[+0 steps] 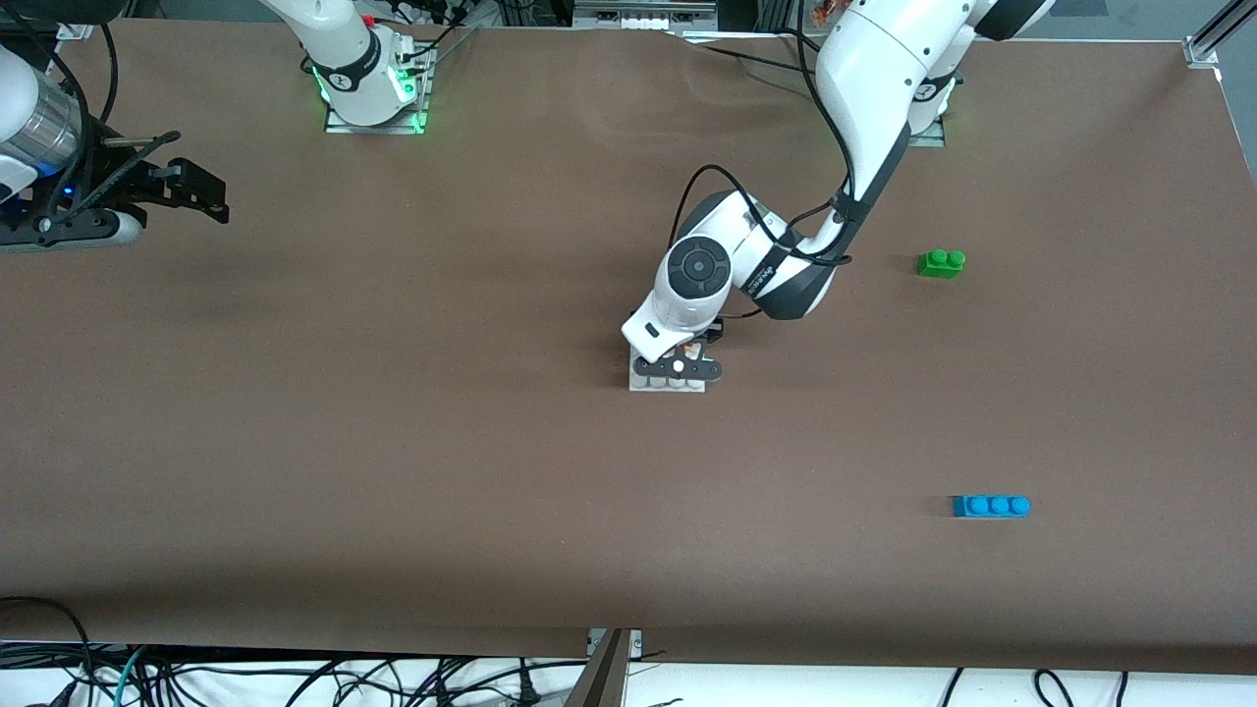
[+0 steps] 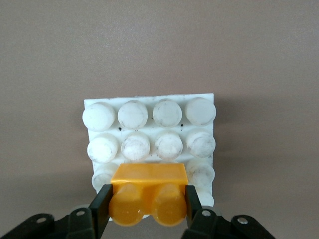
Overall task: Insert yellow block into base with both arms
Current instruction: 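Press the yellow block onto the base plate studs and open the left gripper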
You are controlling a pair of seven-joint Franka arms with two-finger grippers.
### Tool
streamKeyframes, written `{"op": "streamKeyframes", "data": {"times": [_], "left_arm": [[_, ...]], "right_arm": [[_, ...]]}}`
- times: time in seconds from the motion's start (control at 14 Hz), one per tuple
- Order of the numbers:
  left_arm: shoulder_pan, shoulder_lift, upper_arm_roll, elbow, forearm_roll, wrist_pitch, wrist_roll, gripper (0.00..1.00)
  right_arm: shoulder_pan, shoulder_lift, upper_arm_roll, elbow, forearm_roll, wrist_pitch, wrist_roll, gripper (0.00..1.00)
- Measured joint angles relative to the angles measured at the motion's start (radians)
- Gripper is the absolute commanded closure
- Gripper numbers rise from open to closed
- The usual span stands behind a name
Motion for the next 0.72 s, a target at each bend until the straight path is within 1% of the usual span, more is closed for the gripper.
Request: {"op": "streamKeyframes", "data": {"times": [0.43, 0.5, 0.57, 0.64, 0.72], "left_arm": [[-0.008, 0.008, 0.000, -0.001, 0.003, -0.003, -0.001, 0.71], [-0.009, 0.012, 0.001, -0.001, 0.003, -0.003, -0.001, 0.67], [-0.010, 0.016, 0.001, -0.001, 0.003, -0.003, -0.002, 0.35], [-0.011, 0.017, 0.001, -0.001, 0.003, -0.003, -0.002, 0.00], [-0.011, 0.017, 0.001, -0.001, 0.003, -0.003, -0.002, 0.00]], "right_arm": [[0.000, 0.000, 0.000, 0.000, 0.000, 0.000, 0.000, 0.01], [0.000, 0.000, 0.000, 0.000, 0.000, 0.000, 0.000, 0.01], [0.000, 0.000, 0.000, 0.000, 0.000, 0.000, 0.000, 0.01], [0.000, 0.000, 0.000, 0.000, 0.000, 0.000, 0.000, 0.01], [0.000, 0.000, 0.000, 0.000, 0.000, 0.000, 0.000, 0.01]]}}
